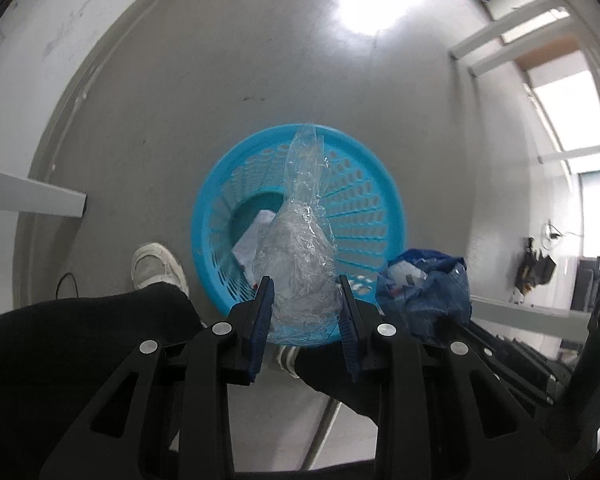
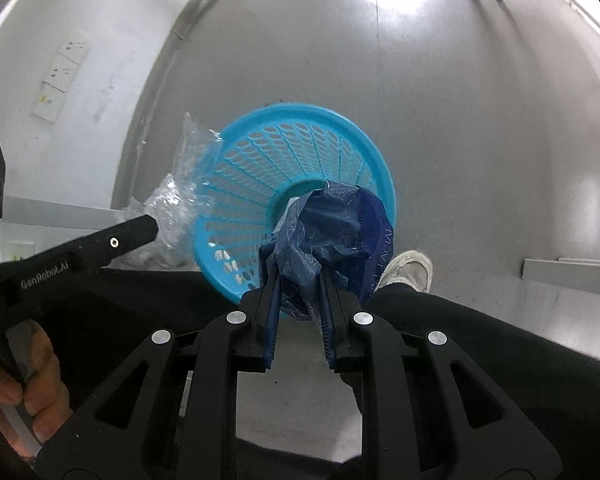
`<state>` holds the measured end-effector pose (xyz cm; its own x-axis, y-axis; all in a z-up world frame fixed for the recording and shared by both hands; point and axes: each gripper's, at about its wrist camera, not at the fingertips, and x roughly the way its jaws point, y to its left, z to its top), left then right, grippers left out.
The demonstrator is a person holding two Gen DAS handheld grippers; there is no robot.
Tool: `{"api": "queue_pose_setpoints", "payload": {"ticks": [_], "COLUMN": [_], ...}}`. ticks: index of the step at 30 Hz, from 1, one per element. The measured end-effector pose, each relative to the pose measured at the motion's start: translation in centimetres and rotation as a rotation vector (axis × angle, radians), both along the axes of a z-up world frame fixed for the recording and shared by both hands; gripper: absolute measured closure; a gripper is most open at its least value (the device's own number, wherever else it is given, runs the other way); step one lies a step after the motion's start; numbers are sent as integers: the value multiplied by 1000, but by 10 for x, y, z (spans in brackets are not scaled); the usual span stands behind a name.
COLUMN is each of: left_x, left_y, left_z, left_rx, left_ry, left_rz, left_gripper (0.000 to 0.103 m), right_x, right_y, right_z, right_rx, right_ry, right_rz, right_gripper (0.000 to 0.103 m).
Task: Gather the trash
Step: 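Open both tools to drop the blue bag and wrap into the basket, then raise both tools back toward the table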
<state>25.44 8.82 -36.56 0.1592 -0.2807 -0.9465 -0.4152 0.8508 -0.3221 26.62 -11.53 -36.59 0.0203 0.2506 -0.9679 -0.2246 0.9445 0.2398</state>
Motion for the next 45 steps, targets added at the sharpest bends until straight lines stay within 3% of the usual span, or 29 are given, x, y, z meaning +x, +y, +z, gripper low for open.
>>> {"api": "queue_pose_setpoints", "payload": {"ticks": [8,16,19,20,21,24,33,45], "left_x": [28,35,37,38,38,35,32,16], "left_y": [0,0,2,5,8,14,12,7], "left_z": [-39,-57,-53,-49,-47,-45,-37,2], "left_rx": [-28,-53,-63,-44,-35,-34,-23,68], "left_ry": [102,157,116,100,92,88,60,-21], "left_rz": [21,25,34,47,60,99,85,34], "left_gripper": [73,72,59,53,51,51,49,46], "right_x": [34,43,44,44,43,42,31,5], "right_y": [-2,-9,-10,-12,-13,-15,-6,-9], "right_z": [-52,-76,-76,-75,-76,-74,-58,0], "right_rx": [-11,-13,-10,-14,-15,-19,-75,-65], "right_ry": [102,153,143,136,133,126,84,-39], "right_rz": [-54,-101,-116,-126,-131,-129,-63,-24], "right_gripper": [84,79,67,59,57,57,57,55]}}
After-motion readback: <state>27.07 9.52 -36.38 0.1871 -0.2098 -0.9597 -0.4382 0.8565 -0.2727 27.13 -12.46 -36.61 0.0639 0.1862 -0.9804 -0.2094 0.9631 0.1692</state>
